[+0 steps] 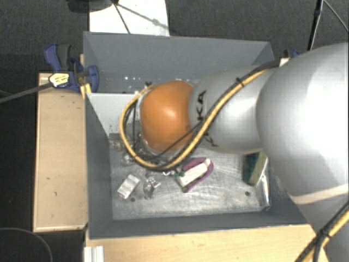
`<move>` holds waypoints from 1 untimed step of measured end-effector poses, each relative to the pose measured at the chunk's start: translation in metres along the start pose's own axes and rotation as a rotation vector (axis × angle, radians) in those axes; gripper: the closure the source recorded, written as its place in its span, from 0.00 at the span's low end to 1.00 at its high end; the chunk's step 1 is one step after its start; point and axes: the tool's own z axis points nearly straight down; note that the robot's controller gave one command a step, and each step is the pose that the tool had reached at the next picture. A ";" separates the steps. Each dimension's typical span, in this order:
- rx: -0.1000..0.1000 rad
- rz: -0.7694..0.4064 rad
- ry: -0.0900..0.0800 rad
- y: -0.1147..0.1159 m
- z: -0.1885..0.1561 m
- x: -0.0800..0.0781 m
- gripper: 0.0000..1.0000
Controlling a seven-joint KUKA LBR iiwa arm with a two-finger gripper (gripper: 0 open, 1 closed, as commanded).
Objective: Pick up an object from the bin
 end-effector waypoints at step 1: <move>-0.002 0.006 0.001 0.001 0.001 0.000 1.00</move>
Offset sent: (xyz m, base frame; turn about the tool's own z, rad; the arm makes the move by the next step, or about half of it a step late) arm 0.0000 0.0000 0.0000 0.0000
